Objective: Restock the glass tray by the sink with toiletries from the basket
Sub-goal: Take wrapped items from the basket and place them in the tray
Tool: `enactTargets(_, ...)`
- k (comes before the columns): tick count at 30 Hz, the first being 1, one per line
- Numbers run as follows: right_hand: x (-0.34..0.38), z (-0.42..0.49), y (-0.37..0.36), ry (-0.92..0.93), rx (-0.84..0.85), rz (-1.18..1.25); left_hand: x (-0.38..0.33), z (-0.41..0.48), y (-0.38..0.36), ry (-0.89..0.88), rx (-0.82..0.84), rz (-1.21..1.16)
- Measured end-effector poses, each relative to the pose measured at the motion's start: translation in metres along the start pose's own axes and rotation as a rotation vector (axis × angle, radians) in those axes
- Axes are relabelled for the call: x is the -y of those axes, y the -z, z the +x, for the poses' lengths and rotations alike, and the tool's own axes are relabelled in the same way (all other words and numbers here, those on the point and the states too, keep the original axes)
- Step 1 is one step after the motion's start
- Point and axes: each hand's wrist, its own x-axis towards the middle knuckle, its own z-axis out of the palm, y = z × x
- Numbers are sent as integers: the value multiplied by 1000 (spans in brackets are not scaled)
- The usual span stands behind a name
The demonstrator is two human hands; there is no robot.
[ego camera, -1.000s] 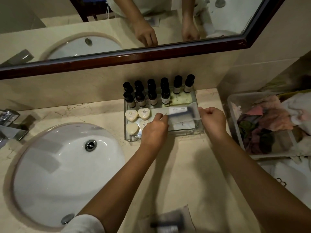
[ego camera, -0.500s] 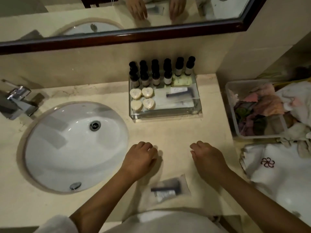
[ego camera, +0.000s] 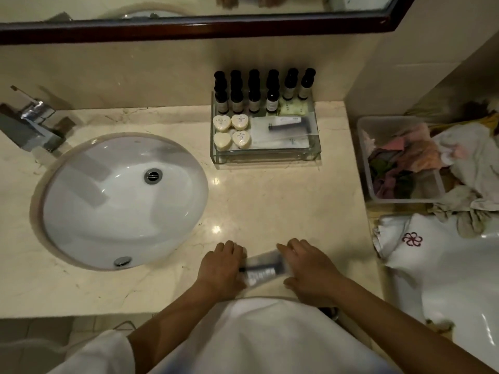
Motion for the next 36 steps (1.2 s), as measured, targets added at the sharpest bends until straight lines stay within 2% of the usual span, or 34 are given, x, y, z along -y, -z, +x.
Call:
enactTargets(6, -2, 14, -14, 91, -63, -240, 3, 4, -6, 4, -12, -54)
enactTargets(14, -12, 21, -15, 238, -158, -206, 10, 9, -2, 60, 35, -255)
enactTargets(20, -19, 14, -16, 190, -254, -58, 15, 13, 2, -6, 107, -427)
enactTargets(23, -27, 12, -15, 140, -288, 20, 17, 16, 8, 8, 107, -648)
enactTargets(27, -34, 8, 6, 16, -275, 96, 12, 16, 23, 166, 41, -1192)
enactTargets(29, -36, 8, 26, -43, -288, 96, 7, 21, 33, 221, 25, -1379)
enactTargets(33, -44, 12, 66, -103, -274, 99, -3, 38, 58, 319, -108, -1563)
enactTargets(36, -48, 16, 91, -100, -354, 125, -7, 53, 82, 323, -202, -1612)
